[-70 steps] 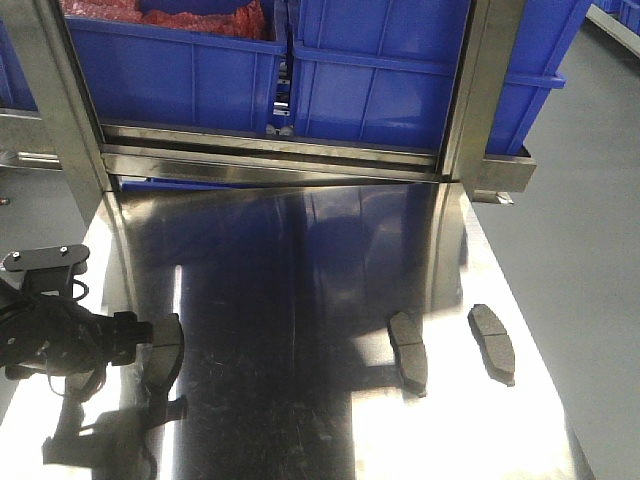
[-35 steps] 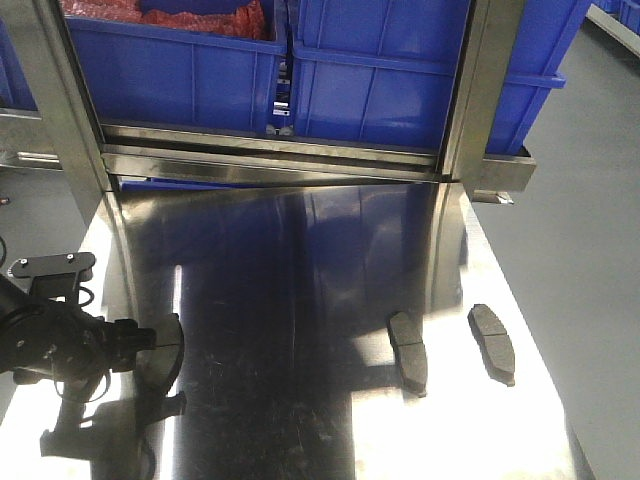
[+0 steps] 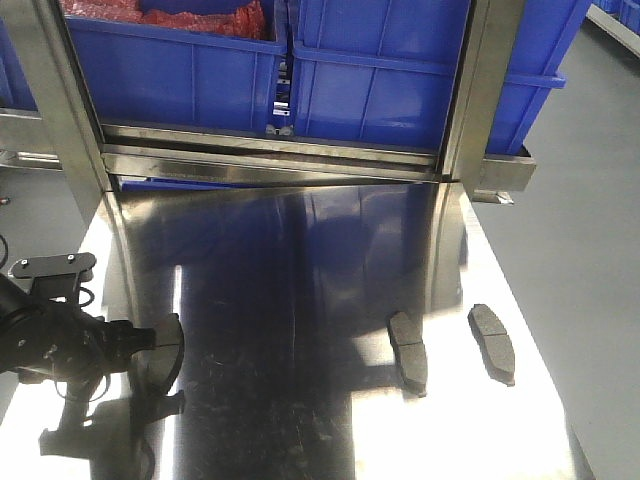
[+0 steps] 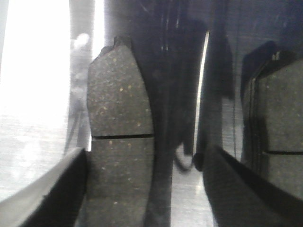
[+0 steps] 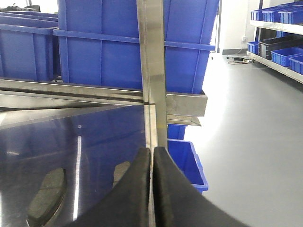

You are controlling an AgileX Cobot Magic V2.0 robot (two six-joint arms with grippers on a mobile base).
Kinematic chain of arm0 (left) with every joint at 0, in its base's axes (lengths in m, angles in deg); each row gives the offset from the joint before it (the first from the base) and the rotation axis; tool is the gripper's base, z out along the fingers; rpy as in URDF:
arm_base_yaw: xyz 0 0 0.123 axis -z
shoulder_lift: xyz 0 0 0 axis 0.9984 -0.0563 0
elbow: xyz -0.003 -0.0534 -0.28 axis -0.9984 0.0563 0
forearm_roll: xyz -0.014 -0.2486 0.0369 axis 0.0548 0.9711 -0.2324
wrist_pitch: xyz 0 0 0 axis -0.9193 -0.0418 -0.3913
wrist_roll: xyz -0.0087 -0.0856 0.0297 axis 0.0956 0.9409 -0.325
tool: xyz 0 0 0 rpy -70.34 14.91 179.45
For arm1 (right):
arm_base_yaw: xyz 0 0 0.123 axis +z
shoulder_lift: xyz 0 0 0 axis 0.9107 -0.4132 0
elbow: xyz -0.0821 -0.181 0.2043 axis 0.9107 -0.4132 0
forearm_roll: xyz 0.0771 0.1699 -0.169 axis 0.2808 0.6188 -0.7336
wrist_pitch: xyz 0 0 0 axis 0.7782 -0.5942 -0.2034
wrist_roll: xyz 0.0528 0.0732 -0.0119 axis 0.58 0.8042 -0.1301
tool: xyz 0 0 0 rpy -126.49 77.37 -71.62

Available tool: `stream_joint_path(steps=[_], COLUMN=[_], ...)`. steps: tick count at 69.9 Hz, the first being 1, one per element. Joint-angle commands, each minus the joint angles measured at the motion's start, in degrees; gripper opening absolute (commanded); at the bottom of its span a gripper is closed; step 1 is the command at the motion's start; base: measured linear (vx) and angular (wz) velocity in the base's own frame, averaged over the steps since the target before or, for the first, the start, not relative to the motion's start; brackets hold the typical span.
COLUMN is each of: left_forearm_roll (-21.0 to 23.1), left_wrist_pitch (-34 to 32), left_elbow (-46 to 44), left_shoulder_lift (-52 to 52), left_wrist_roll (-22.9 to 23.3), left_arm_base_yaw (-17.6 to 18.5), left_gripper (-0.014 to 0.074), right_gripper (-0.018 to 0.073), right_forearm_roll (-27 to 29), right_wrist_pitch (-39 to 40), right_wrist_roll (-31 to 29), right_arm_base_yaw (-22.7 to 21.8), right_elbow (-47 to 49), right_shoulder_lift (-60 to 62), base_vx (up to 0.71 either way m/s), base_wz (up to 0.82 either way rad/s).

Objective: Move and align brake pads A on conveyor
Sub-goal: 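Close the left gripper on the brake pad and lift it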

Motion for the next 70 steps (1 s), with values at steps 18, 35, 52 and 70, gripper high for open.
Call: stream_joint_path(steps=[18,35,52,70], left_forearm_roll=[-0.38,-0.57,-0.95,-0.95], left_wrist_pitch=[-1.77,-1.77,-0.64,2.62], left_elbow=[-1.57,-1.57,-1.57,-1.57], left_shoulder_lift=[1.90,1.90,3.63,12.14], left_wrist_roll=[0.77,0.71,-0.27,-4.66], left_arm_base_yaw=[0.25,0.25,0.25,0.25], left_gripper=[0.0270,0.0140,0.0127,0.0127], right_gripper=[-0.0003,-0.0003,-0.0003,-0.0003], right_forearm_roll=[-0.18,-0.18,-0.18,-0.18], right_wrist_pitch=[4.18,4.18,4.18,4.18], right_wrist_roll=[-0.08,-0.08,-0.08,-0.08], right_arm_base_yaw=[-0.33,-0.33,-0.33,-0.33], right_elbow=[-1.16,-1.16,-1.16,-1.16], right_shoulder_lift=[0.89,0.89,0.89,0.89], base_vx=[0.00,0.00,0.00,0.00], base_wz=[0.00,0.00,0.00,0.00])
